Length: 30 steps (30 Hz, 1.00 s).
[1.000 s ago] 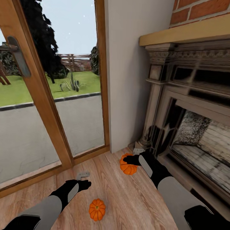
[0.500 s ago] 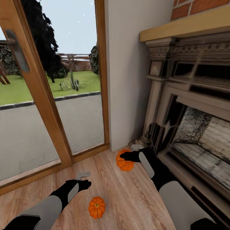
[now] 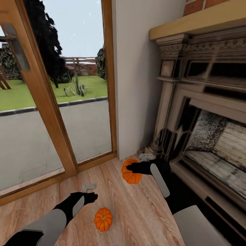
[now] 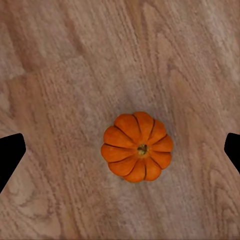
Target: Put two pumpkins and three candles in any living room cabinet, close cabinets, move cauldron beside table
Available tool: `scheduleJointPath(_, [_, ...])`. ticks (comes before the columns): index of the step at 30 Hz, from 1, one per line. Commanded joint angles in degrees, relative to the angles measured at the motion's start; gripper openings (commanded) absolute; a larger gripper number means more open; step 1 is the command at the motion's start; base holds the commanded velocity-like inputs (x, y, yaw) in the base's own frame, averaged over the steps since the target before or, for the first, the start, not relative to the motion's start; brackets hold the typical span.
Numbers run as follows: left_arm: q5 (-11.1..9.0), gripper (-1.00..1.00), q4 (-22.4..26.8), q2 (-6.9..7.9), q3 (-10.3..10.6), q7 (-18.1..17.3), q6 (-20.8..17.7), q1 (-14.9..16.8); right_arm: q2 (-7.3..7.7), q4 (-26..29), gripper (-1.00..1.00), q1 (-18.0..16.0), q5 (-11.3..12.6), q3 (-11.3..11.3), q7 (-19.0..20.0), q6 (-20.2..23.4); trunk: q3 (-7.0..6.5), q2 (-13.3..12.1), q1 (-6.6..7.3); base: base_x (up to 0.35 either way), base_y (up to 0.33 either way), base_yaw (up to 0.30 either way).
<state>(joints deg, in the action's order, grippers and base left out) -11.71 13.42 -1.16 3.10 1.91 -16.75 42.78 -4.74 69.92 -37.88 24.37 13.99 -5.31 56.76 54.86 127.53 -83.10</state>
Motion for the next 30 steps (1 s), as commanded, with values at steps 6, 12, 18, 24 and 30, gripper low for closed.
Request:
scheduleJointPath(6, [-0.53, 1.00, 0.12, 0.02, 0.33, 0.20, -0.30, -0.02, 0.01, 0.12, -1.00, -0.02, 0.66, -0.06, -0.49, 0.19, 1.13, 2.44, -1.31, 0.000, 0.000, 0.000])
scheduleJointPath(12, [-0.52, 1.00, 0.10, 0.02, 0.33, 0.20, -0.30, -0.02, 0.00, 0.13, -1.00, -0.02, 0.68, 0.08, -0.49, 0.08, 2.21, 4.85, -2.63, 0.000, 0.000, 0.000])
scheduleJointPath(18, [-0.54, 1.00, 0.12, 0.02, 0.33, 0.20, -0.30, -0.03, 0.00, 0.13, -1.00, -0.01, 0.68, 0.15, -0.46, -0.20, 3.29, 7.26, -3.95, 0.000, 0.000, 0.000])
scheduleJointPath(24, [-0.52, 1.00, 0.12, 0.02, 0.33, 0.20, -0.22, -0.03, 0.00, 0.13, -1.00, -0.02, 0.68, 0.10, -0.41, -0.39, 4.36, 9.66, -5.27, 0.000, 0.000, 0.000])
scheduleJointPath(30, [-0.53, 1.00, 0.12, 0.02, 0.33, 0.20, -0.22, -0.06, 0.00, 0.13, -1.00, 0.00, 0.68, 0.11, -0.40, -0.41, 5.44, 12.07, -6.58, 0.000, 0.000, 0.000])
